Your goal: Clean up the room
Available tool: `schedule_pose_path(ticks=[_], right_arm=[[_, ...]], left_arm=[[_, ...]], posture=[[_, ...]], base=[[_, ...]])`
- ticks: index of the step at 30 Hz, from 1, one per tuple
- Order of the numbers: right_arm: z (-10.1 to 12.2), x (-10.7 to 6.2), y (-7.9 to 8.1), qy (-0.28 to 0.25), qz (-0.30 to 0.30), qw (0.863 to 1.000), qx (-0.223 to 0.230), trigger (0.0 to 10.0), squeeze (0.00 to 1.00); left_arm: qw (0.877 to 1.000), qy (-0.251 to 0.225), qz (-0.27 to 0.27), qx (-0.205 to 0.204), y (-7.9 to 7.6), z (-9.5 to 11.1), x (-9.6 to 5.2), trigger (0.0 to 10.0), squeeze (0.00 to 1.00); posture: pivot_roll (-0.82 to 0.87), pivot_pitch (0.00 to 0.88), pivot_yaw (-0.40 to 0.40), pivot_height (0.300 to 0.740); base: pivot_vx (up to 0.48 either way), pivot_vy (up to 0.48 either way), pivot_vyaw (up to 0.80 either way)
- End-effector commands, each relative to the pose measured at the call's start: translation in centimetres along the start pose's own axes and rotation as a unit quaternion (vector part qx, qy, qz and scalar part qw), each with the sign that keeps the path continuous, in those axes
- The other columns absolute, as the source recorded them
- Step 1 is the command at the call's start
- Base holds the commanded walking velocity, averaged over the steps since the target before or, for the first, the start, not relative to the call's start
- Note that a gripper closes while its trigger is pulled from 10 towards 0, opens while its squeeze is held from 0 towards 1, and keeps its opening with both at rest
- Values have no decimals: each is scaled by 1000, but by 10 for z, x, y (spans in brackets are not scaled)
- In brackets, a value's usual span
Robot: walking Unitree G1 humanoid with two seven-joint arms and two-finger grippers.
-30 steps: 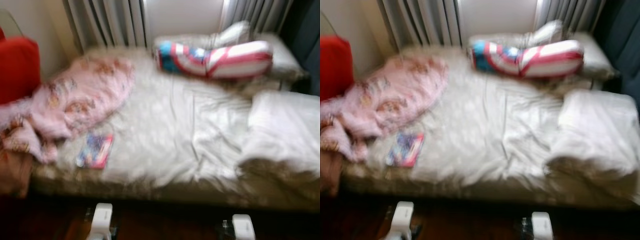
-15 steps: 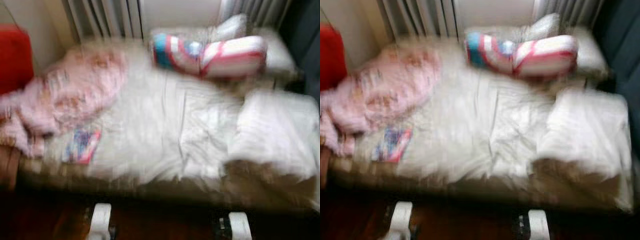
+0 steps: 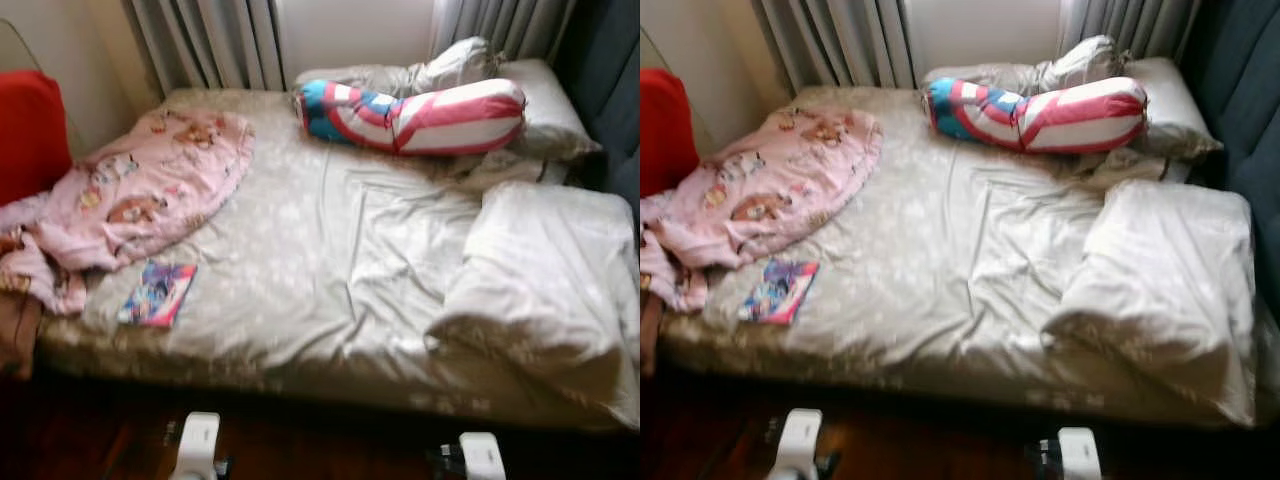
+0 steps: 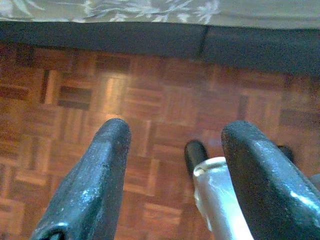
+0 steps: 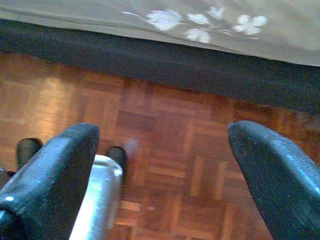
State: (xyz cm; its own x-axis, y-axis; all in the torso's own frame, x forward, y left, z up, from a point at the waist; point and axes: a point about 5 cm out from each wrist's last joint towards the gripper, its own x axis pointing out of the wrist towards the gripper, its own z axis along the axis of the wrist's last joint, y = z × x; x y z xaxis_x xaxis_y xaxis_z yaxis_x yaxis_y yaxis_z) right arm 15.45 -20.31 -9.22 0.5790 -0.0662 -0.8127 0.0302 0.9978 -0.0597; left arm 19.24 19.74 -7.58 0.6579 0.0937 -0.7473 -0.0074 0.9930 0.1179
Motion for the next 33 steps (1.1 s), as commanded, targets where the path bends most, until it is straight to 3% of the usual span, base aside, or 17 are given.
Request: schedule_pose_path(ticks=[1, 19, 33], right_arm=[[2, 1, 3, -2, 2, 1000, 1, 10000, 0], [1, 1, 2, 2, 1, 1000, 4, 10000, 0], [0, 1, 3, 7, 3, 1000, 1, 10000, 0]], left_arm=[[1000, 14, 2, -1, 3, -5, -1, 10000, 0], [1000, 22, 1, 0, 2, -9, -2, 10000, 0], [1000, 25, 3, -3, 4, -9, -2, 10000, 0]], posture=[[-25, 37, 2, 740], [-26, 44, 2, 740], [-28, 46, 3, 740]], base=[[0, -300, 0], [0, -299, 0], [0, 0, -719]])
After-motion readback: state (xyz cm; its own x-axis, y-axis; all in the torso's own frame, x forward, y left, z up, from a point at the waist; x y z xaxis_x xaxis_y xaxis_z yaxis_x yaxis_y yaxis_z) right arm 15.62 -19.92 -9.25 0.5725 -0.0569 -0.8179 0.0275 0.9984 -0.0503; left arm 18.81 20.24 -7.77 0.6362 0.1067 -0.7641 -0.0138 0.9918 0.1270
